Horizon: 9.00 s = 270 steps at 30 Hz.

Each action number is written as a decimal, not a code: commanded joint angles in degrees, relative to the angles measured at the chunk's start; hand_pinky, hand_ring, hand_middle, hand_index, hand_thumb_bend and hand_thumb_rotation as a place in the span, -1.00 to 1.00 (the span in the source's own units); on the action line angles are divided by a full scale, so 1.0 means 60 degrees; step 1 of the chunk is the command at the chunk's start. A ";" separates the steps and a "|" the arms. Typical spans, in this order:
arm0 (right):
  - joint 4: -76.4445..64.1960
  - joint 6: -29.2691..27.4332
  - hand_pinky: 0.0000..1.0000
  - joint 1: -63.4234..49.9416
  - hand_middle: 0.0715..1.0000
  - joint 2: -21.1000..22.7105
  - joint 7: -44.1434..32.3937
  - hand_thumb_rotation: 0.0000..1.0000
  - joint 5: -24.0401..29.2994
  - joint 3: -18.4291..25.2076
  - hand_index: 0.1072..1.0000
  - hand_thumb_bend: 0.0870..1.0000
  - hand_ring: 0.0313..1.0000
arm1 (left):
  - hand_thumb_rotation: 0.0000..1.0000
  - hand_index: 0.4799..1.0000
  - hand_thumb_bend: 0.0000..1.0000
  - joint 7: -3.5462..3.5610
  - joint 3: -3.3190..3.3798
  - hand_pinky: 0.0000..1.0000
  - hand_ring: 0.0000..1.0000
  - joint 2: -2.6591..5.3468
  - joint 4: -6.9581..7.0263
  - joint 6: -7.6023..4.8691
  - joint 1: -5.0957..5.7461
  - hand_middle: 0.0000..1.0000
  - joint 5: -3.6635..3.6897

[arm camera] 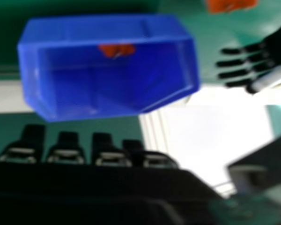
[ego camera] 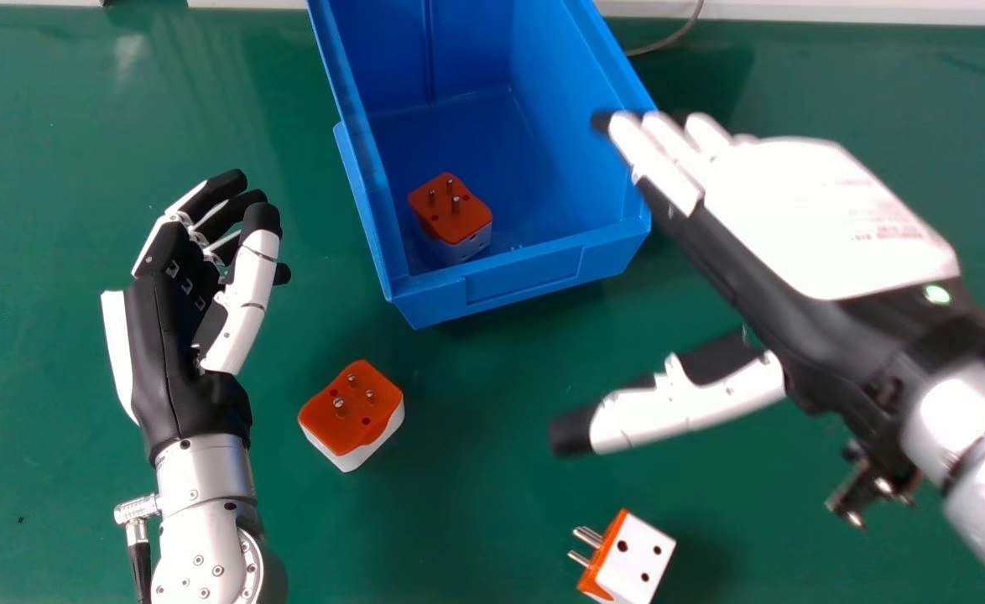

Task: Pick all objects and put in blue box

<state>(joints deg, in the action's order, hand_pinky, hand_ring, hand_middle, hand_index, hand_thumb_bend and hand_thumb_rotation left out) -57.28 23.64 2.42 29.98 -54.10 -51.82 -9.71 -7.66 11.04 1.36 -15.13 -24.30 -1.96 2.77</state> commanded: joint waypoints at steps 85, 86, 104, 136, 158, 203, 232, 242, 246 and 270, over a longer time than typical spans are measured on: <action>0.1685 -0.4325 0.12 -0.2038 0.85 -0.3252 -0.3364 -0.19 -0.5624 -0.2291 0.81 0.78 0.73 | -0.20 -0.29 0.20 -0.0084 0.0226 0.01 0.27 -0.0003 0.1293 0.1531 -0.0355 0.38 0.0458; 0.1732 -0.4331 0.13 -0.2062 0.86 -0.3278 -0.3272 -0.21 -0.5675 -0.2302 0.81 0.75 0.74 | -0.20 -0.28 0.21 -0.0113 0.0230 0.01 0.27 0.0008 0.1304 0.1538 -0.0352 0.38 0.0441; 0.2537 -0.4346 0.12 -0.2104 0.90 -0.3426 -0.2612 -0.59 -0.6343 -0.2641 0.82 0.48 0.78 | -0.21 -0.27 0.22 0.0117 0.0302 0.03 0.27 -0.0110 0.1340 0.1481 -0.0232 0.37 0.0523; 0.2854 -0.4360 0.05 -0.2325 0.87 -0.3483 -0.2229 -0.62 -0.7009 -0.3131 0.74 0.42 0.70 | -0.21 -0.15 0.22 0.0351 0.0308 0.06 0.28 -0.0222 0.1745 0.1464 0.0201 0.40 0.0504; 0.4552 -0.4032 -0.03 -0.2494 0.70 -0.3115 0.1112 -0.63 -0.6314 -0.3077 0.58 0.36 0.50 | -0.18 -0.09 0.22 0.0446 0.0342 0.08 0.31 -0.0194 0.1879 0.1456 0.0489 0.42 0.0582; 0.4641 -0.2721 -0.60 -0.2709 -0.17 -0.3580 0.3427 -0.99 -0.5608 -0.3471 -0.07 -0.02 -0.42 | -0.18 -0.16 0.22 0.0871 0.0670 0.04 0.28 -0.0445 0.1324 0.1090 0.0395 0.39 0.0926; 0.6295 -0.4358 -0.53 -0.2097 -0.20 -0.2860 0.9647 -1.00 -0.2321 -0.2803 -0.09 -0.05 -0.37 | -0.18 -0.20 0.26 0.0795 0.0588 0.05 0.26 -0.0588 0.0897 0.1258 -0.0269 0.38 0.0812; 0.6515 -0.4943 -0.49 -0.2034 -0.16 -0.2497 1.0657 -1.00 -0.1903 -0.2700 -0.10 -0.05 -0.34 | -0.18 -0.19 0.25 0.0652 0.0504 0.06 0.26 -0.0471 0.1030 0.1292 -0.0182 0.38 0.0726; 0.6318 -0.5097 -0.47 -0.2202 -0.12 -0.2165 1.0783 -1.00 -0.1555 -0.2432 -0.11 -0.07 -0.30 | -0.19 -0.18 0.25 0.0350 0.0294 0.06 0.26 -0.0171 0.1356 0.1363 0.0080 0.38 0.0543; 0.7134 -0.3909 -0.44 0.3834 -0.06 -0.3472 0.9161 -1.00 -0.1202 -0.1339 -0.13 -0.08 -0.23 | -0.21 -0.15 0.22 0.0374 0.0195 0.07 0.28 -0.0196 0.1619 0.1133 0.0524 0.40 0.0259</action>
<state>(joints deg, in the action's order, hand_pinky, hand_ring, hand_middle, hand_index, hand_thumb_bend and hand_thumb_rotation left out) -17.32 1.02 19.82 9.37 -1.35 -59.18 -18.33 -5.81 12.46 0.60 -6.24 -15.85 0.83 4.62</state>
